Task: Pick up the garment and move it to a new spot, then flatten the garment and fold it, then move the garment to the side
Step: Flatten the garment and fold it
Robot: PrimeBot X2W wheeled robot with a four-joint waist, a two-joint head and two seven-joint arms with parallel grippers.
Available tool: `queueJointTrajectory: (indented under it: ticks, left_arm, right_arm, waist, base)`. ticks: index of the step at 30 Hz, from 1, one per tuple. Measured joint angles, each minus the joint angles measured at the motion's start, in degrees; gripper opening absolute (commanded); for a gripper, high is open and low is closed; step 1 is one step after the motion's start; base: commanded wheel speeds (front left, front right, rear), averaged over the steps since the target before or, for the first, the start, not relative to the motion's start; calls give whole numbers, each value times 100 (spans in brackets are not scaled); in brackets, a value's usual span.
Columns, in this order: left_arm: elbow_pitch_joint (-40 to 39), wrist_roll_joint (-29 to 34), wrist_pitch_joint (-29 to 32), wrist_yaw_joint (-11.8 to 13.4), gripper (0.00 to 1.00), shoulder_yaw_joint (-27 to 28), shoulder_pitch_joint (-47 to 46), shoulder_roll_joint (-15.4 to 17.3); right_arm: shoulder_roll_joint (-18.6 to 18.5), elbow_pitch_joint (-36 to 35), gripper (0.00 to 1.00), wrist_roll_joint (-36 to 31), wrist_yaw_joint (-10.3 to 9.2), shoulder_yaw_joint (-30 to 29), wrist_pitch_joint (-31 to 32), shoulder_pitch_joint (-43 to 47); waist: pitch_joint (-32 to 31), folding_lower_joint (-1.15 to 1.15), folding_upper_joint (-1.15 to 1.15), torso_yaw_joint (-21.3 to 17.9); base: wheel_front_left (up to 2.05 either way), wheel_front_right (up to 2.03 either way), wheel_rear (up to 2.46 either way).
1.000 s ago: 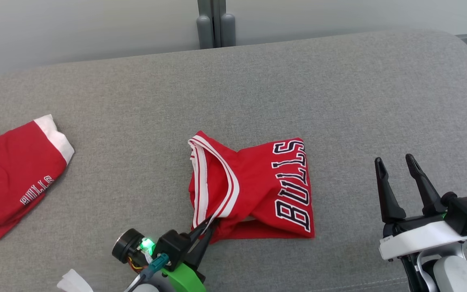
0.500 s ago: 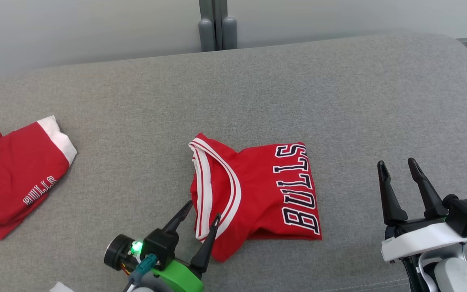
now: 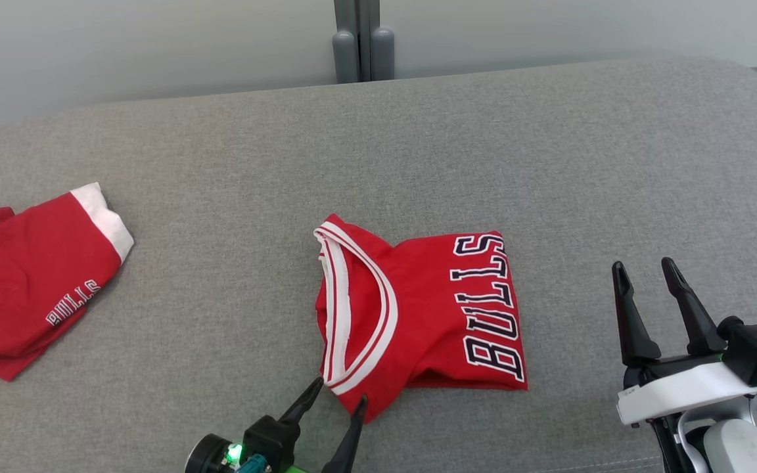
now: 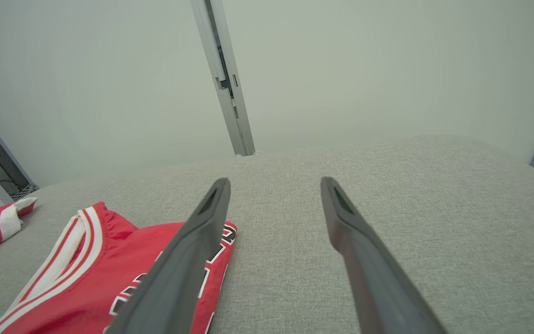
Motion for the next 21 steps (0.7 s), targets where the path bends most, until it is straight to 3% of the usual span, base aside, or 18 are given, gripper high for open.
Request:
queueJointTrajectory:
  ticks: [14, 15, 16, 18, 21]
  left_arm:
    - [577, -210, 0, -169, 100, 147, 10, -265]
    - [609, -230, 0, -181, 87, 135, -2, -291]
    - [630, -244, 0, -216, 46, 125, -24, -319]
    - [639, -283, 0, -234, 0, 130, -86, -367]
    - [626, -302, 0, -268, 0, 189, -157, -391]
  right_arm:
    - [1, -7, 100, 12, 0, 38, -2, -36]
    - [0, -9, 100, 13, 0, 37, -2, -38]
    - [-2, -8, 100, 15, 0, 36, -2, -42]
    - [-3, -7, 100, 16, 0, 37, -3, -51]
    - [-4, -1, 100, 18, 0, 40, -5, -52]
  waist:
    - [149, 0, 0, -93]
    - [163, 0, 0, -98]
    - [176, 0, 0, -100]
    - [191, 0, 0, -103]
    - [184, 0, 0, -103]
  base:
    - [0, 0, 0]
    - [0, 0, 0]
    - [0, 0, 0]
    - [0, 0, 0]
    - [0, 0, 0]
